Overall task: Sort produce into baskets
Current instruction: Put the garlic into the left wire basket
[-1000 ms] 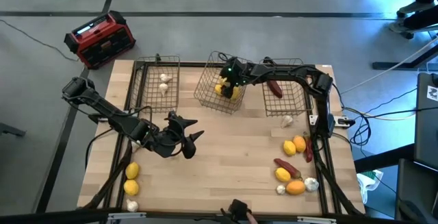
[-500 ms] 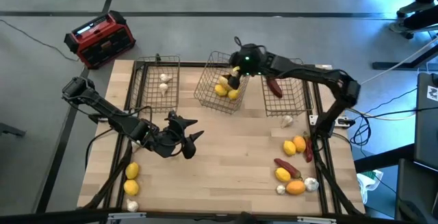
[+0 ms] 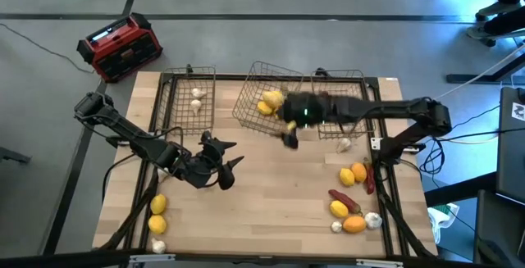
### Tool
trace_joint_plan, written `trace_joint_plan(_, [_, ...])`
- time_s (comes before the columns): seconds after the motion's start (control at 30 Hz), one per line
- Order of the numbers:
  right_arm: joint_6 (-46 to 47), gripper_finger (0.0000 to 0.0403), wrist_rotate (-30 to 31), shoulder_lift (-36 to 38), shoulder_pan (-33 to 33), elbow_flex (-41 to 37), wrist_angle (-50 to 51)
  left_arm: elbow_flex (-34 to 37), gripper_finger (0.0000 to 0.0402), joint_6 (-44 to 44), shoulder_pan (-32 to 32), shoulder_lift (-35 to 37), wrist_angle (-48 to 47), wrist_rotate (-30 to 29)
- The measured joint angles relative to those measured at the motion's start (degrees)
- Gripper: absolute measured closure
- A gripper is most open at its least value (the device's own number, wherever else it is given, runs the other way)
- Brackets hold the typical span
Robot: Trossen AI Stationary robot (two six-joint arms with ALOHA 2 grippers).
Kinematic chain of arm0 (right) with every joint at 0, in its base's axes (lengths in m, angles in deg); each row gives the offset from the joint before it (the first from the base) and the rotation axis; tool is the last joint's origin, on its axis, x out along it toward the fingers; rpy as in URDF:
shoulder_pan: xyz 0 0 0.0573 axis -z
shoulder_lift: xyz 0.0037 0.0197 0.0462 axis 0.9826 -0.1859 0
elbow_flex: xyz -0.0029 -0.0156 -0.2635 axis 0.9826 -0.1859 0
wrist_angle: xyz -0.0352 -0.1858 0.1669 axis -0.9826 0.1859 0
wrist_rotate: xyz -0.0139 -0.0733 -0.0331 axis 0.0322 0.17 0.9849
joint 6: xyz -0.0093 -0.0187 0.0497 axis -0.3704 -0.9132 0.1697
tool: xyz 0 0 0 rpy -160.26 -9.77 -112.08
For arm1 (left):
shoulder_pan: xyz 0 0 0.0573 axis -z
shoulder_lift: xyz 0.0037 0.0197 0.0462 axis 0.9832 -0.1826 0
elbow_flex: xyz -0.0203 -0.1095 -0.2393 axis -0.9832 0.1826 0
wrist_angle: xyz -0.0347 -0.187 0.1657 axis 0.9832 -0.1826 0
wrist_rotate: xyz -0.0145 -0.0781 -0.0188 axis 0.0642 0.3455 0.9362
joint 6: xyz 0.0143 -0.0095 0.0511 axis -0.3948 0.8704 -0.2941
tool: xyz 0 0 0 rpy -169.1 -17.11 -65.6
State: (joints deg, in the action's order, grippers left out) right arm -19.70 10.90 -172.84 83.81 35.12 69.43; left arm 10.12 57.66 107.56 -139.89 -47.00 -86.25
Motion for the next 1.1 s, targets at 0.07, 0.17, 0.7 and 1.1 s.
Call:
trace_joint_plan(0.07, [0.02,0.0031,1.17,-0.12,-3.36,-2.63,-3.0,0.0,0.016,-0.61,0.0,0.0,0.07,0.09])
trace_joint_plan(0.17, [0.12,0.0031,3.3,-0.17,-7.82,-6.85,-6.8,0.0,0.016,-1.07,0.0,0.08,0.04,0.88])
trace_joint_plan(0.7, [7.08,0.0031,12.29,-0.2,-14.63,-23.33,-29.41,-6.48,0.016,6.74,7.42,1.75,-12.61,19.88])
trace_joint_plan(1.1, [7.23,0.0031,12.92,-0.2,-14.63,-23.99,-32.29,-18.71,0.016,13.6,8.41,0.24,-32.61,25.46])
